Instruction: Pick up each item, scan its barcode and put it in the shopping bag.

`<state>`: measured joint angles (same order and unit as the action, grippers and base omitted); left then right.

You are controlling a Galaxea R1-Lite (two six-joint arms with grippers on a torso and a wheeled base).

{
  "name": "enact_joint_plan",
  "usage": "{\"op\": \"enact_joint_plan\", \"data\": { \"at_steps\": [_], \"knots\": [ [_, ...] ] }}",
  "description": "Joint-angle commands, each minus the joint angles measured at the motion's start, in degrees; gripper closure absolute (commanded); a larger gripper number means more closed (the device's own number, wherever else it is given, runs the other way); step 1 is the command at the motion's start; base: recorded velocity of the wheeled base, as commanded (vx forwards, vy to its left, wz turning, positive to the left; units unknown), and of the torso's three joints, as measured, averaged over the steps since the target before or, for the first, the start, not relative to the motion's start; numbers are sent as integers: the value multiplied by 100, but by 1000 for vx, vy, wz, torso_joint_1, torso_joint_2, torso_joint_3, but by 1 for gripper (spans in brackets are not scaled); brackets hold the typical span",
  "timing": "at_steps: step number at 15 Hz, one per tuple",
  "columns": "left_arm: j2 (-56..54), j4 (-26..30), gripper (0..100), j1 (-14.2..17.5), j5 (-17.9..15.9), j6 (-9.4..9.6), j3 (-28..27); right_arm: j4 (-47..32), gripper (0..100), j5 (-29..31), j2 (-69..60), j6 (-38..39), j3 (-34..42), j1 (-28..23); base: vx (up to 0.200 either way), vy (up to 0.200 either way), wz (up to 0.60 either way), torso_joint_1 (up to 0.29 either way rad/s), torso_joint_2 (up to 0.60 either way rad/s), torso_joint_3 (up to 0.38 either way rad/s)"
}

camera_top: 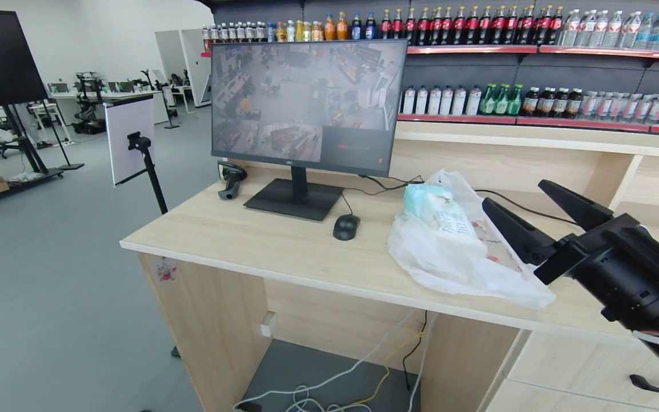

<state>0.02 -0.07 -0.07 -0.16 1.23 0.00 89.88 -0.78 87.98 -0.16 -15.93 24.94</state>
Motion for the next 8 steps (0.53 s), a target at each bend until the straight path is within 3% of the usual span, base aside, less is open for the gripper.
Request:
{"op": "enact_joint_plan", "data": {
  "at_steps": [1, 8],
  "knots": [
    [-2, -1, 0, -1, -2, 0, 0, 12, 0, -1, -114, 16, 38, -51, 0, 0, -600, 22, 7, -2],
    [-2, -1, 0, -1, -2, 35, 0, 12, 0, -1, -281, 42, 134, -60, 0, 0, -600, 6, 3, 2]
  ]
}}
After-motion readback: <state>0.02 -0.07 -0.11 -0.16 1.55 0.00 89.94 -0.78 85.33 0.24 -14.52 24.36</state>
